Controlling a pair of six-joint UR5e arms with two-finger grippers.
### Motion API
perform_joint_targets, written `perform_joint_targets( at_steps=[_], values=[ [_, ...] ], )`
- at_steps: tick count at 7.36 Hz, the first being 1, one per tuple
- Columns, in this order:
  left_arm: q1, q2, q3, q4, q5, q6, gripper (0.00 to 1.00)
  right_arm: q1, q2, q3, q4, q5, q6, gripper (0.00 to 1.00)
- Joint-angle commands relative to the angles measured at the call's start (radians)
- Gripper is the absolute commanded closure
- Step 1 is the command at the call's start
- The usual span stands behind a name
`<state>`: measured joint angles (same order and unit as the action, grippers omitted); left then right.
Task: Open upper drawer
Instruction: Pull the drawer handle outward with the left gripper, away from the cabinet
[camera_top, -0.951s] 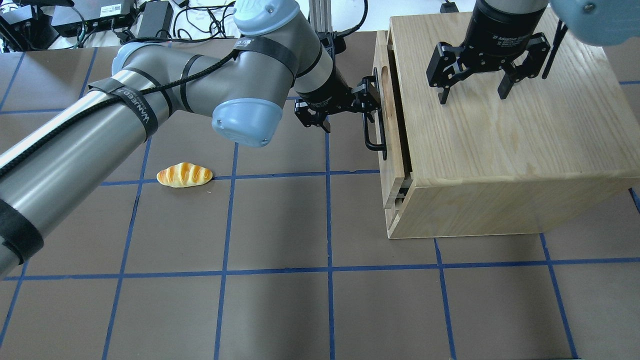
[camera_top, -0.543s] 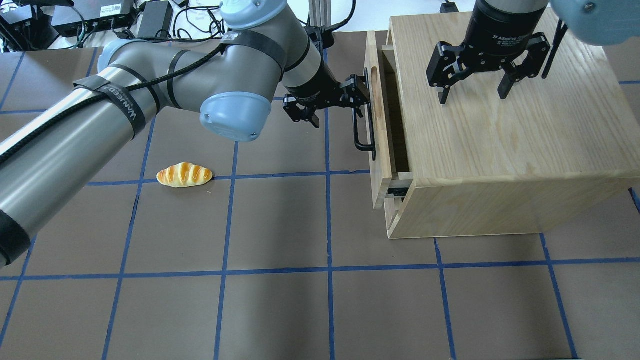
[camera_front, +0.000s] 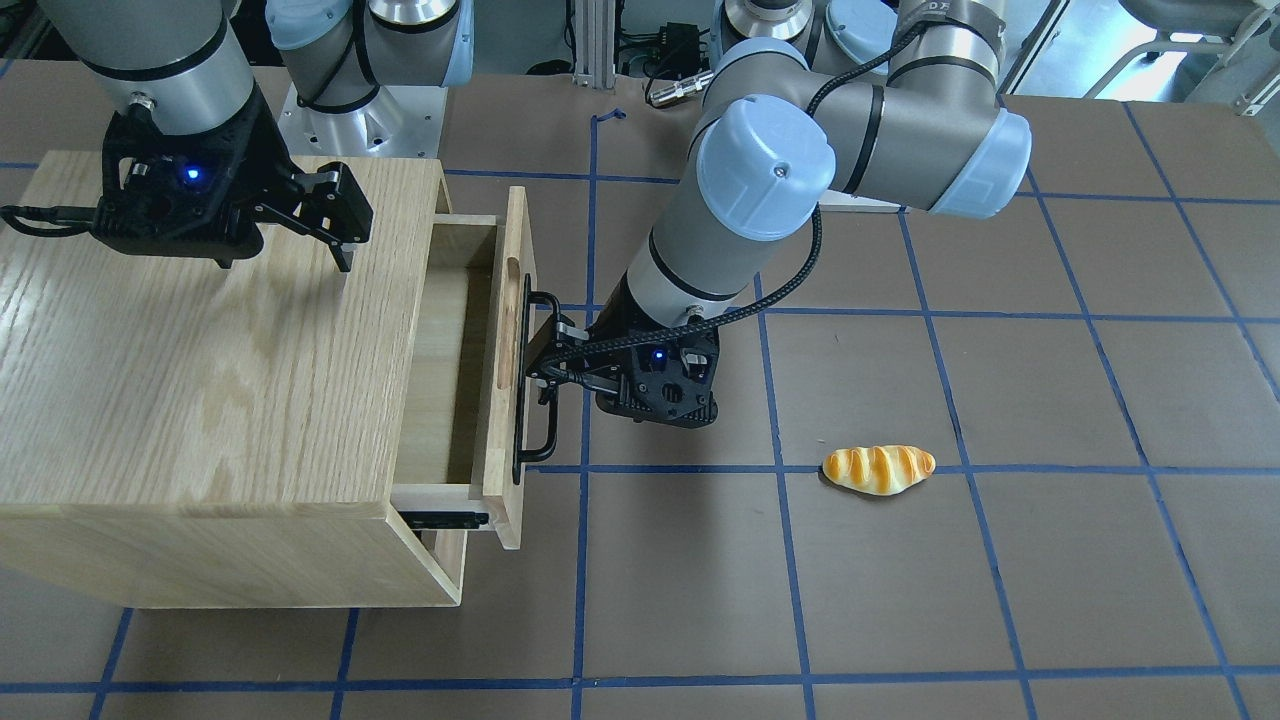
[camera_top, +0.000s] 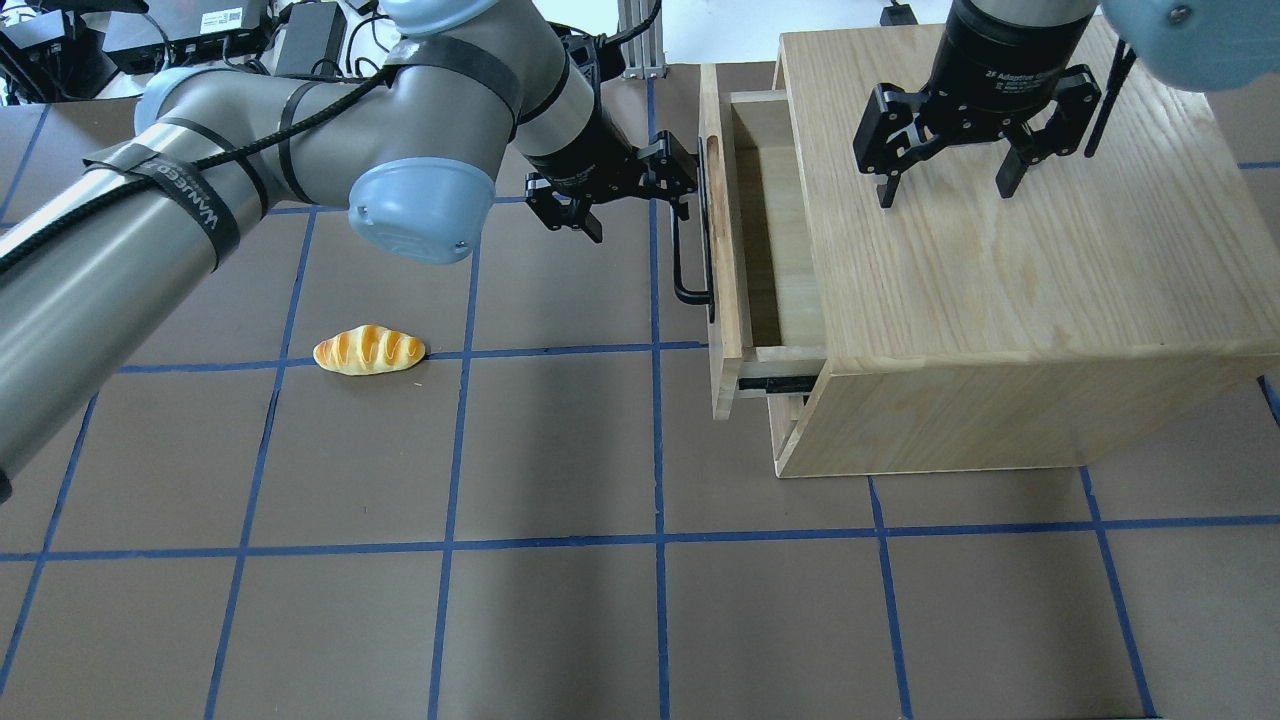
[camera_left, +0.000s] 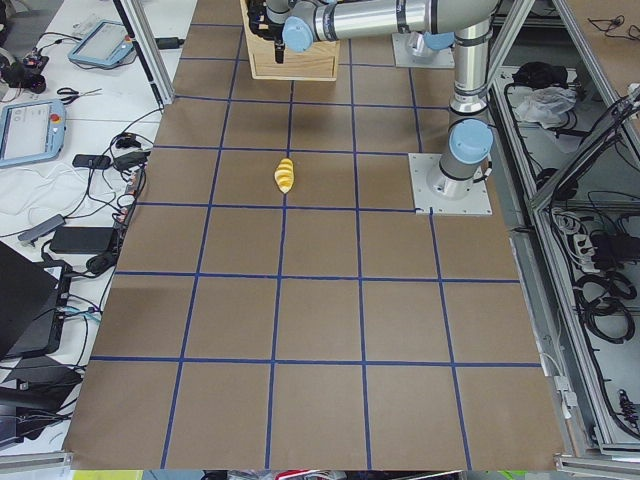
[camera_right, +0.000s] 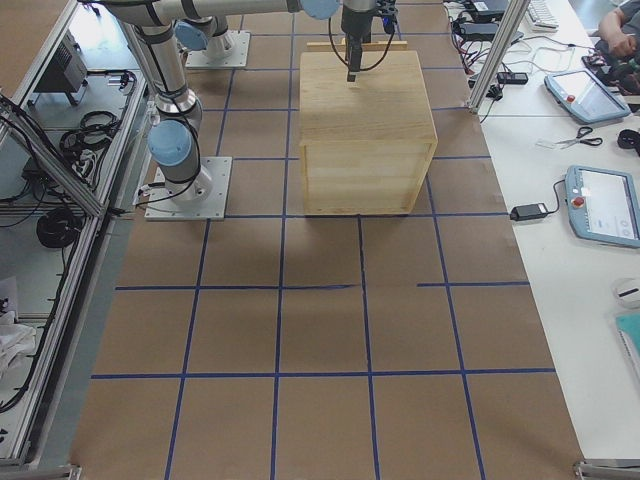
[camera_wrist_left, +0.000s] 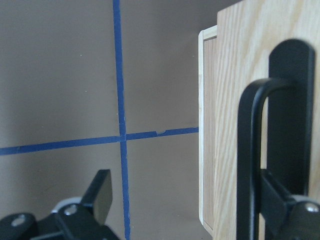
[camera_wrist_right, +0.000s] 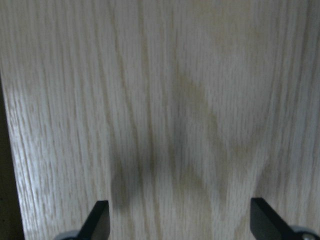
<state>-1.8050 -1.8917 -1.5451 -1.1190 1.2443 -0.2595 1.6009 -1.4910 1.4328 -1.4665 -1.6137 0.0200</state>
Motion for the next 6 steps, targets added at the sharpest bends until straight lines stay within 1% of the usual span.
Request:
perform_joint_targets(
  at_steps=[1, 3, 6],
  values=[
    [0.015, 0.005, -0.004, -0.018, 0.003, 0.043, 0.00, 0.001, 0.000, 0.000, 0.000, 0.000, -0.002, 0.00],
    [0.073, 0.025, -0.012, -0.074, 0.001, 0.098, 0.00, 0.001, 0.000, 0.000, 0.000, 0.000, 0.000, 0.00],
    [0.113, 0.045, -0.013, -0.139, 0.003, 0.156, 0.00, -0.001, 0.000, 0.002, 0.000, 0.000, 0.000, 0.00]
  ],
)
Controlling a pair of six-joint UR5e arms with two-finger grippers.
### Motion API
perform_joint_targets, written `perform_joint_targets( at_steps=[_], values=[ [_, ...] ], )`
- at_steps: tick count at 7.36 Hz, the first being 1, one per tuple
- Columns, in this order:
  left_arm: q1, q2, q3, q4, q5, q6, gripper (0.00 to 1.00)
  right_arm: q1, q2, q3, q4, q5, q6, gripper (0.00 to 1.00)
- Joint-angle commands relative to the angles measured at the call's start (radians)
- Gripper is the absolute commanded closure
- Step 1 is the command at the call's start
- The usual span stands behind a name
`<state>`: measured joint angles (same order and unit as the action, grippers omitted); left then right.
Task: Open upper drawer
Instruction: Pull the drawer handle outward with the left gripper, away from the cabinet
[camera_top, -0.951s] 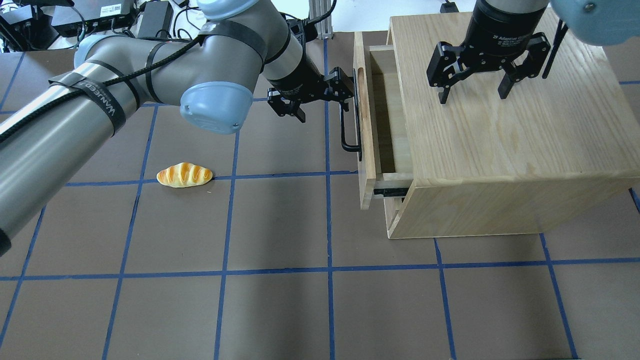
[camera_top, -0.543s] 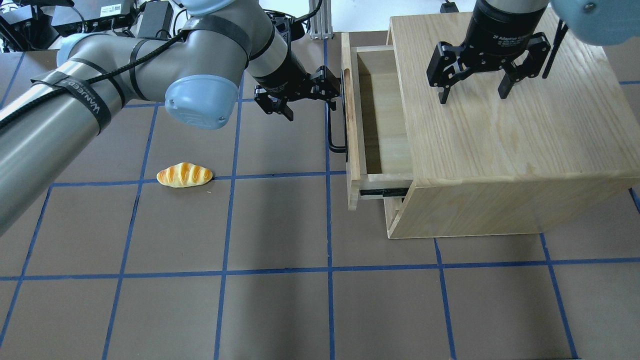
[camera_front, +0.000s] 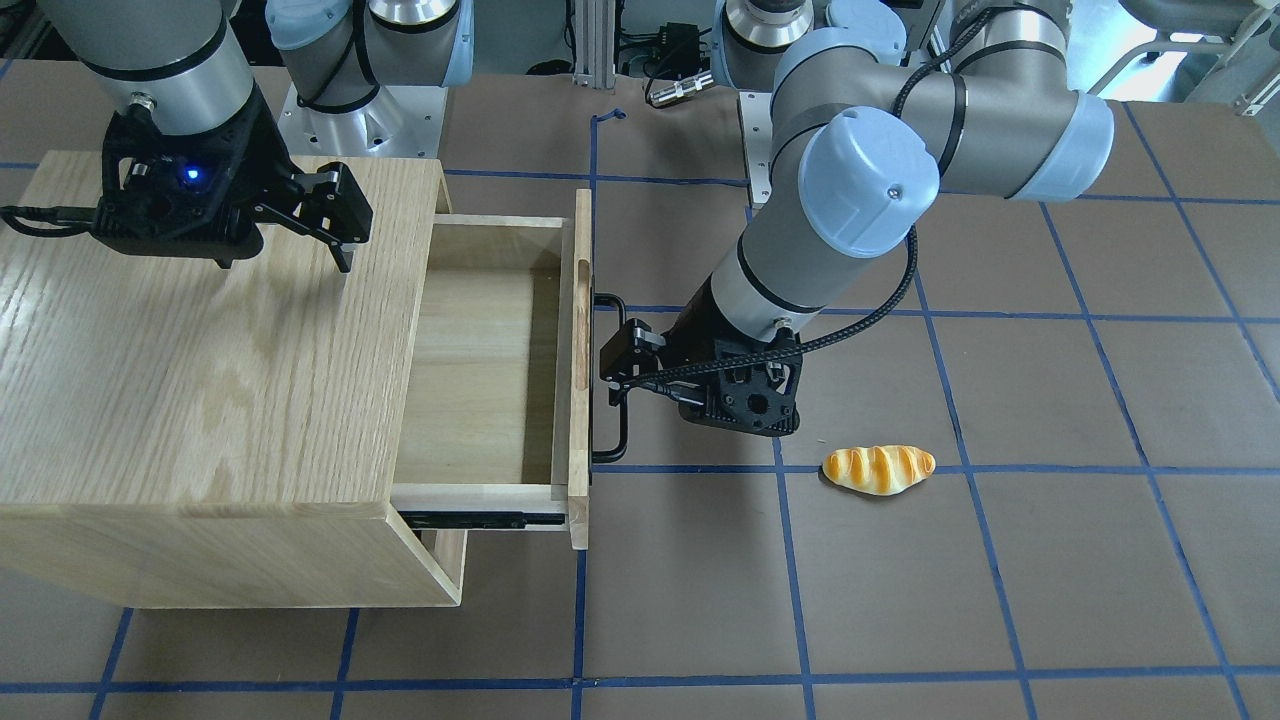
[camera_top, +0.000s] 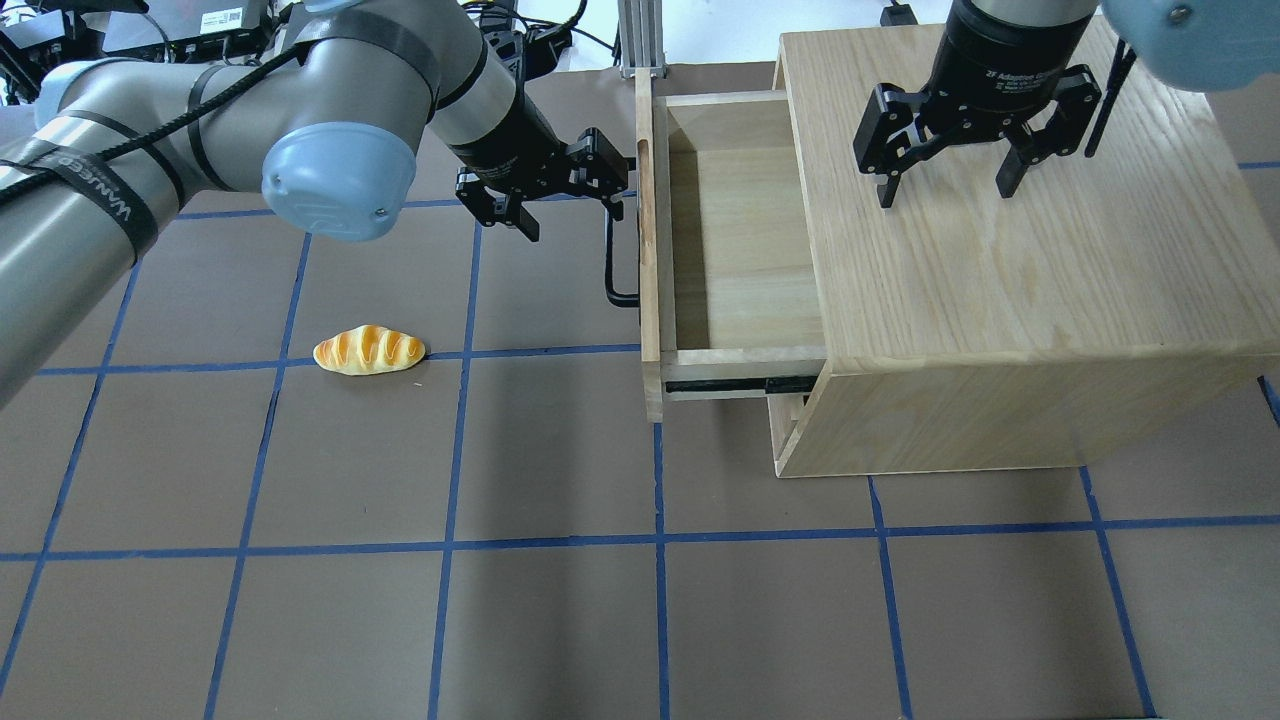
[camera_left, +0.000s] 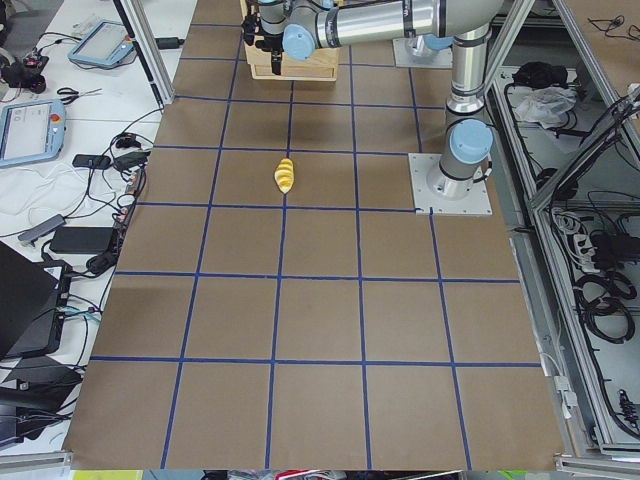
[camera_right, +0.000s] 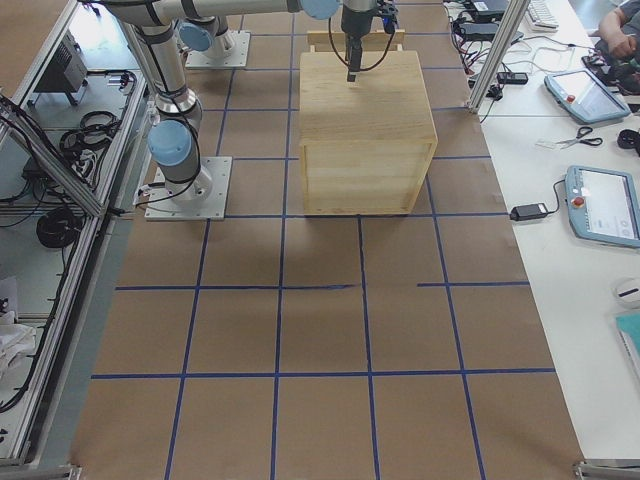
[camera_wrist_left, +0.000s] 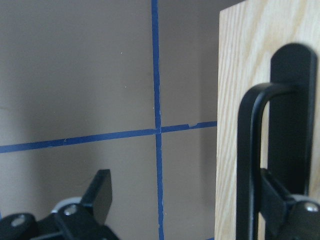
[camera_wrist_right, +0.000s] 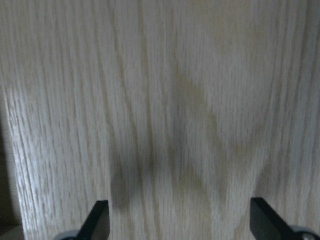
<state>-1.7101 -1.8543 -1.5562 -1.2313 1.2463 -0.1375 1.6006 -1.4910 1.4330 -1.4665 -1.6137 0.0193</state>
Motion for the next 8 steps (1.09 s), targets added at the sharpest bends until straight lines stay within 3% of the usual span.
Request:
perform_joint_targets(
  at_steps=[1, 3, 8],
  values=[
    [0.021, 0.009, -0.001, -0.048, 0.002, 0.054, 0.00, 0.001, 0.000, 0.000, 0.000, 0.000, 0.001, 0.00],
    [0.042, 0.015, -0.001, -0.065, 0.057, 0.061, 0.00, -0.001, 0.000, 0.000, 0.000, 0.000, -0.001, 0.00],
    [0.087, 0.041, 0.002, -0.120, 0.059, 0.095, 0.00, 0.001, 0.000, 0.000, 0.000, 0.000, -0.001, 0.00]
  ],
)
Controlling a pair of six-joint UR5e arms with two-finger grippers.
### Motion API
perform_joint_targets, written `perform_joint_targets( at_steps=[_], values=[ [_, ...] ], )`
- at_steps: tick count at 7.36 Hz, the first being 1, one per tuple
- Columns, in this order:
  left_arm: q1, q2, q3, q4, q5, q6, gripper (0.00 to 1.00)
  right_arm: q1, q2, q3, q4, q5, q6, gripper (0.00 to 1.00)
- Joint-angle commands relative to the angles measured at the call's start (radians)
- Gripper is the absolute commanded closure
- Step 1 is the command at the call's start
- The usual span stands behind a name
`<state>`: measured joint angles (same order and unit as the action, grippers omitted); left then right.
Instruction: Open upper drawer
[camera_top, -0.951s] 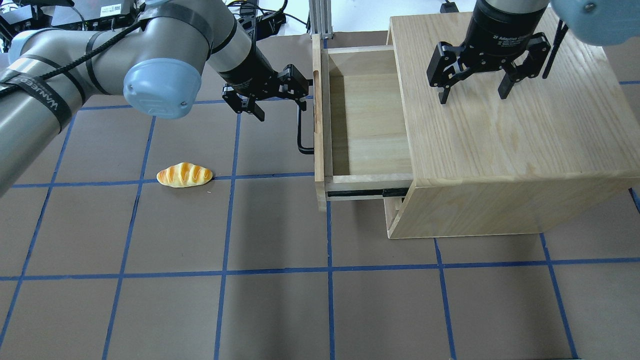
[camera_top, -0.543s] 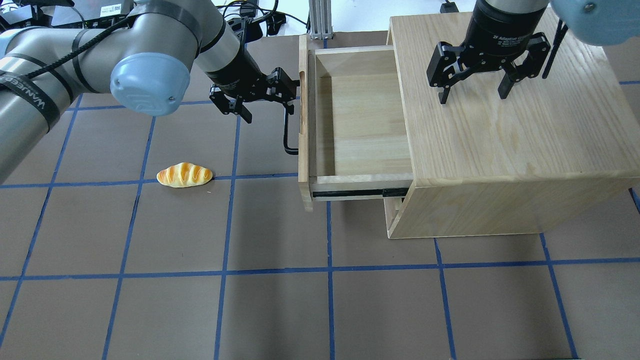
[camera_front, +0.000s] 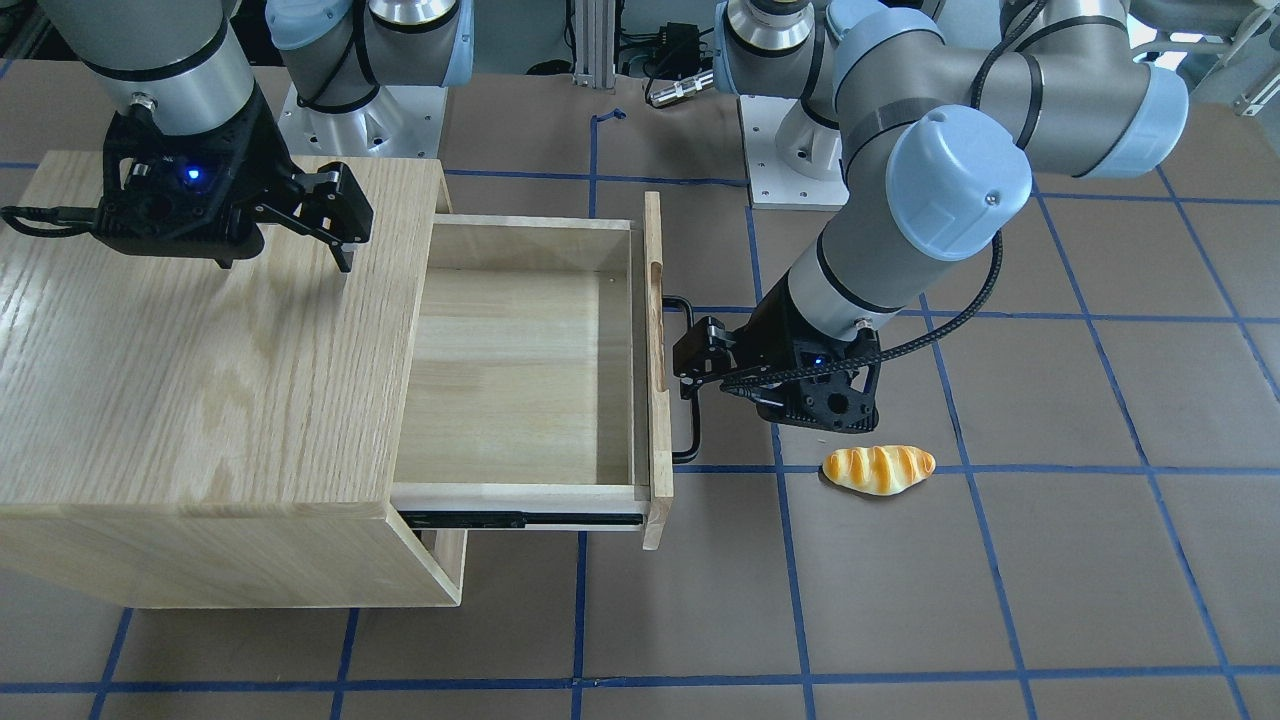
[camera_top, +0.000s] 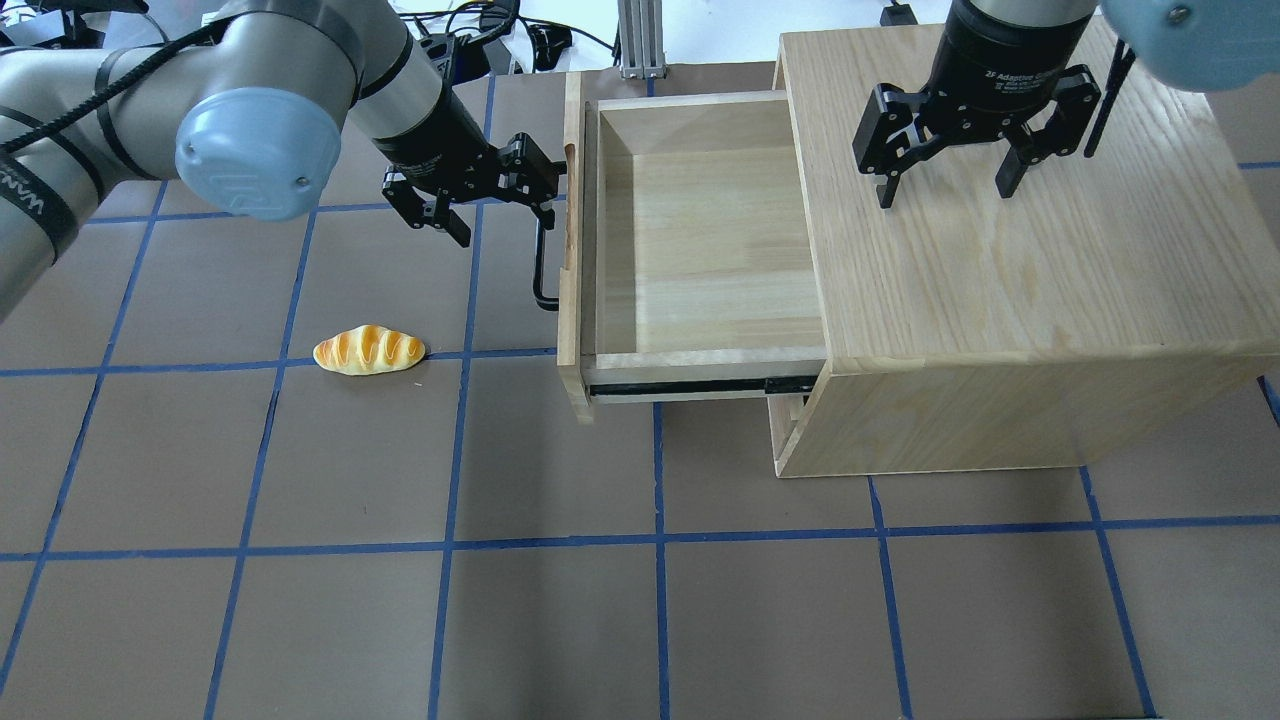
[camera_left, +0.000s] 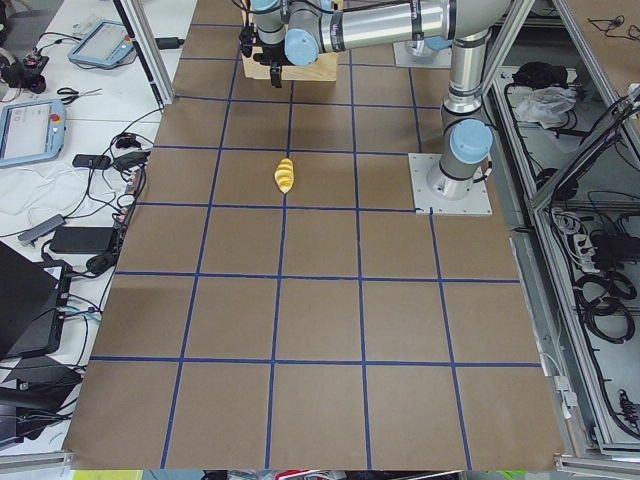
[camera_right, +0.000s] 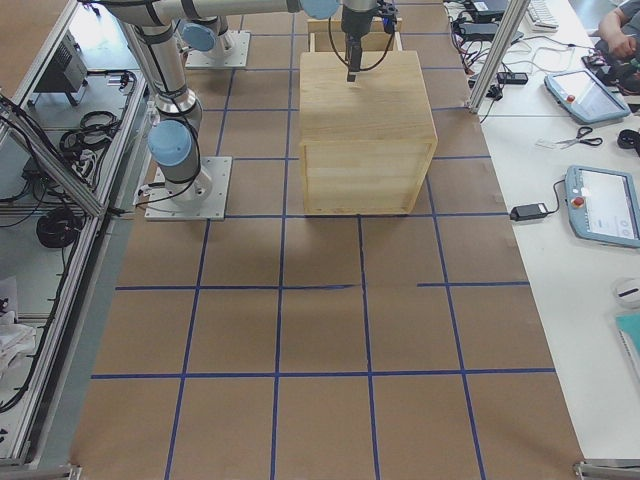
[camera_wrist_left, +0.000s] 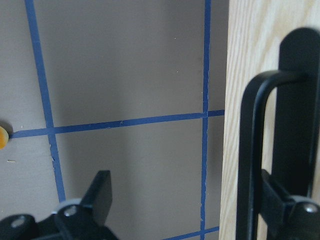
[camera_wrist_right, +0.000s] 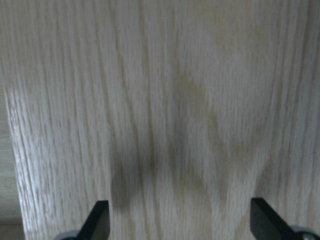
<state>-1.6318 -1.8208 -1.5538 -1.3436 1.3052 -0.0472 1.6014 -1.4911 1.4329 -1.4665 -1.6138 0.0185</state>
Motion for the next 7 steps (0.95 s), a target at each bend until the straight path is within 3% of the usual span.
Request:
perform_joint_targets(
  at_steps=[1, 5, 7],
  values=[
    [0.027, 0.011, -0.002, -0.020, 0.000, 0.021, 0.00, 0.000, 0.000, 0.000, 0.000, 0.000, 0.001, 0.00],
    [0.075, 0.093, 0.069, -0.202, 0.008, 0.061, 0.00, 0.000, 0.000, 0.000, 0.000, 0.000, 0.001, 0.00],
    [0.076, 0.173, 0.157, -0.339, 0.157, 0.085, 0.00, 0.000, 0.000, 0.000, 0.000, 0.000, 0.000, 0.00]
  ],
)
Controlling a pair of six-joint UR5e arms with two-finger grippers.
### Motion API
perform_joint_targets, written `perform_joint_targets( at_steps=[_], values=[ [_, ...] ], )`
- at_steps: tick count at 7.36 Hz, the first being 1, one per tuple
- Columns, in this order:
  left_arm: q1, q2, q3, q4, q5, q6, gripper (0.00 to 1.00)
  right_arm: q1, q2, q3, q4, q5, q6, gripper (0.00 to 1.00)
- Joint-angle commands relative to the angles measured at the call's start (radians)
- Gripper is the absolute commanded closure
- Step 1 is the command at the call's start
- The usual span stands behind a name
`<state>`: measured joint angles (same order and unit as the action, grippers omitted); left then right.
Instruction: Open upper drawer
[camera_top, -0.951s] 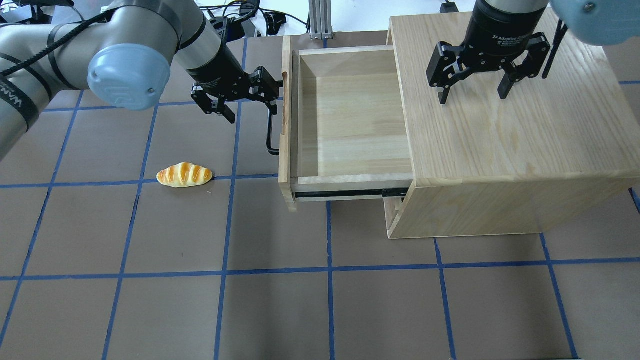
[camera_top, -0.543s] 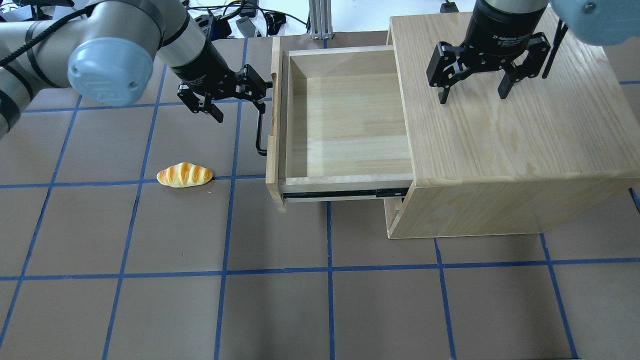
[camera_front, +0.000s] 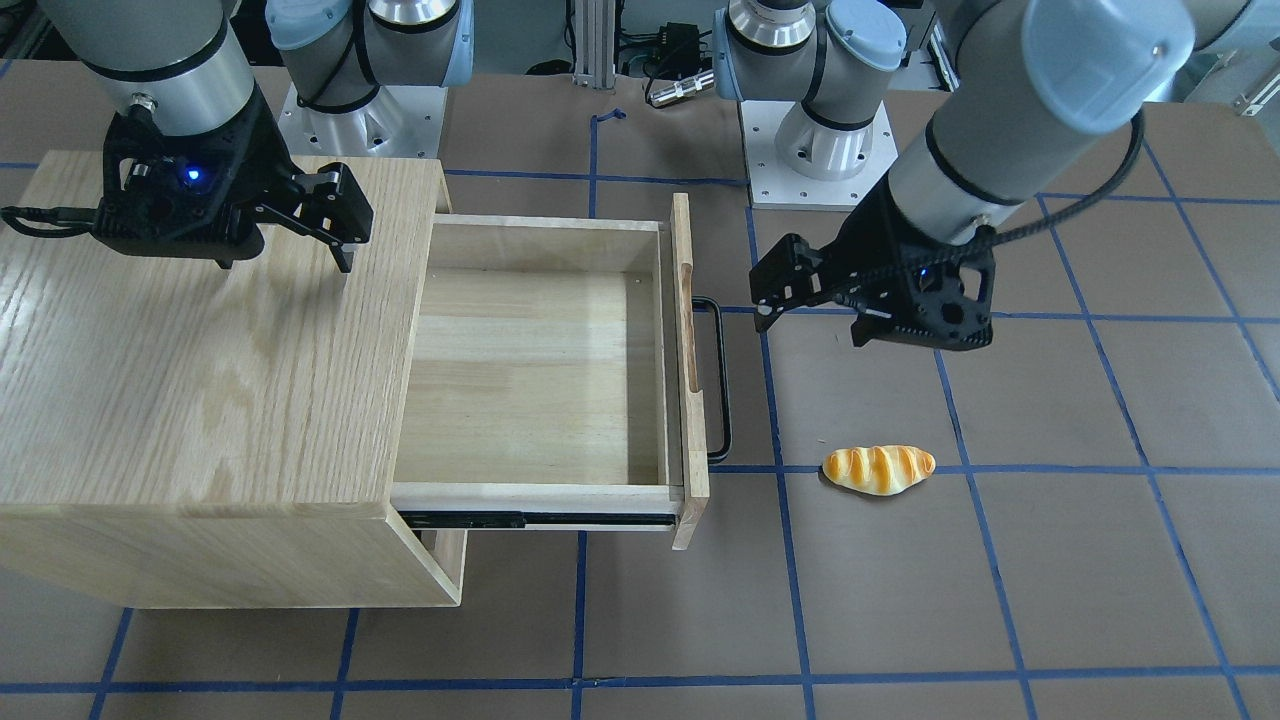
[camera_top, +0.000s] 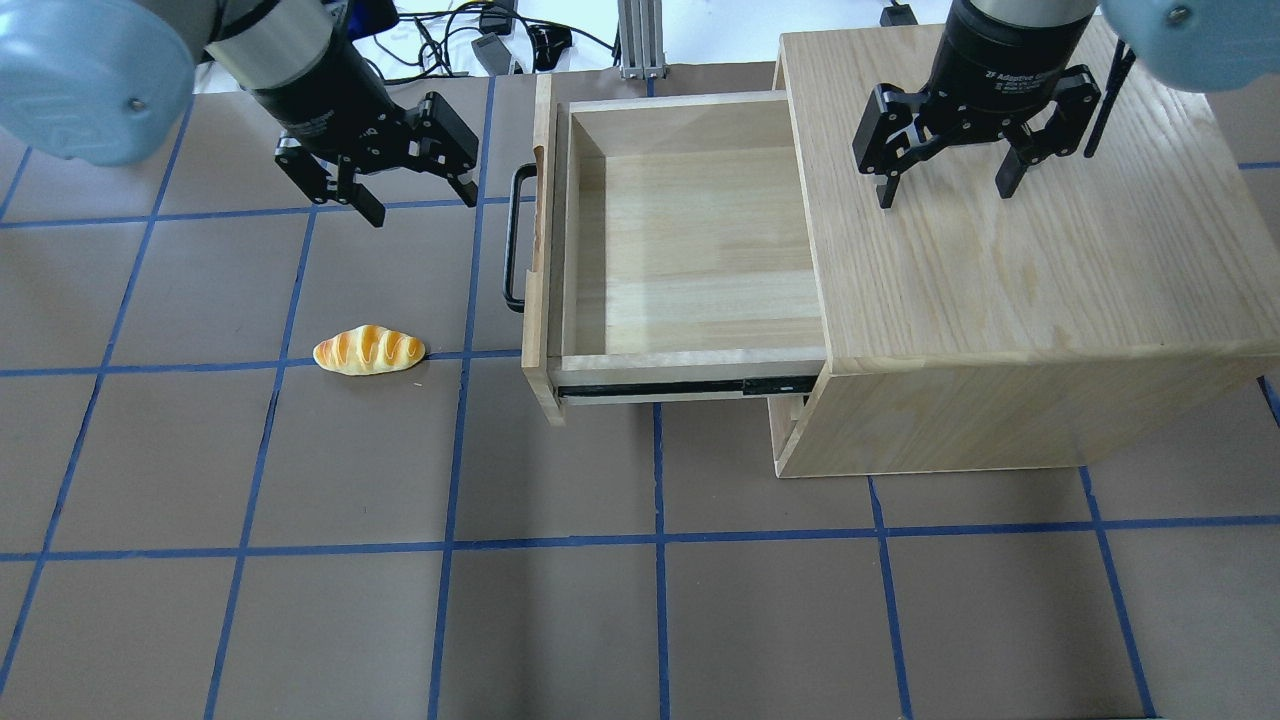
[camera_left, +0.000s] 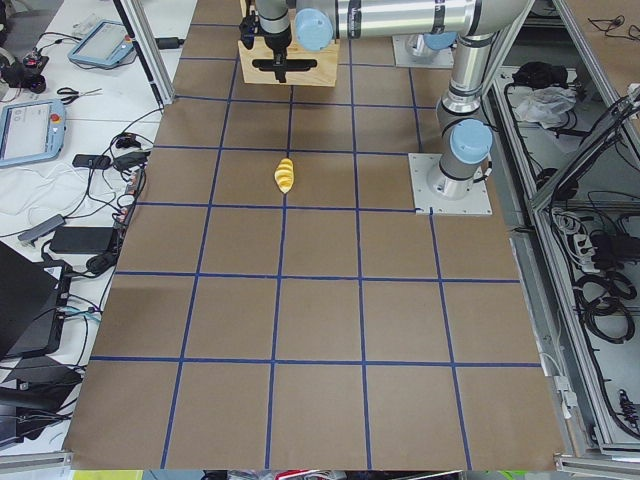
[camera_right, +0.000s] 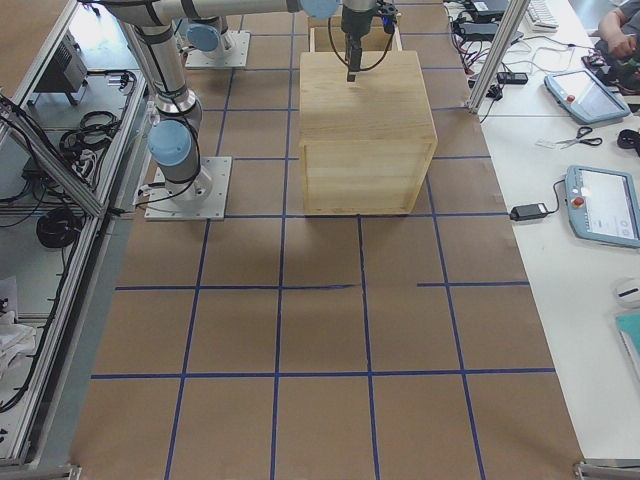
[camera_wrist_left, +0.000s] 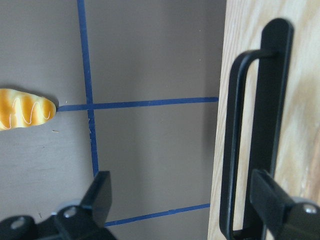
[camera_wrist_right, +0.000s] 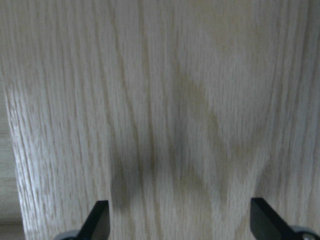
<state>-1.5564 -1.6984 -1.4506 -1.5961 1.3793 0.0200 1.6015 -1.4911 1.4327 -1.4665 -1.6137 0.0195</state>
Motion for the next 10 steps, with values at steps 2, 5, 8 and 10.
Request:
perform_joint_targets(
  at_steps=[2, 5, 8, 10],
  values=[
    [-0.014, 0.104, 0.064, -0.128, 0.189, 0.026, 0.00, 0.000, 0.000, 0.000, 0.000, 0.000, 0.000, 0.00],
    [-0.019, 0.097, 0.065, -0.114, 0.198, 0.026, 0.00, -0.002, 0.000, 0.000, 0.000, 0.000, -0.001, 0.00],
    [-0.020, 0.117, 0.062, -0.114, 0.199, 0.026, 0.00, -0.002, 0.000, 0.000, 0.000, 0.000, -0.001, 0.00],
    [-0.020, 0.117, 0.061, -0.114, 0.198, 0.026, 0.00, -0.002, 0.000, 0.000, 0.000, 0.000, 0.000, 0.00]
  ],
)
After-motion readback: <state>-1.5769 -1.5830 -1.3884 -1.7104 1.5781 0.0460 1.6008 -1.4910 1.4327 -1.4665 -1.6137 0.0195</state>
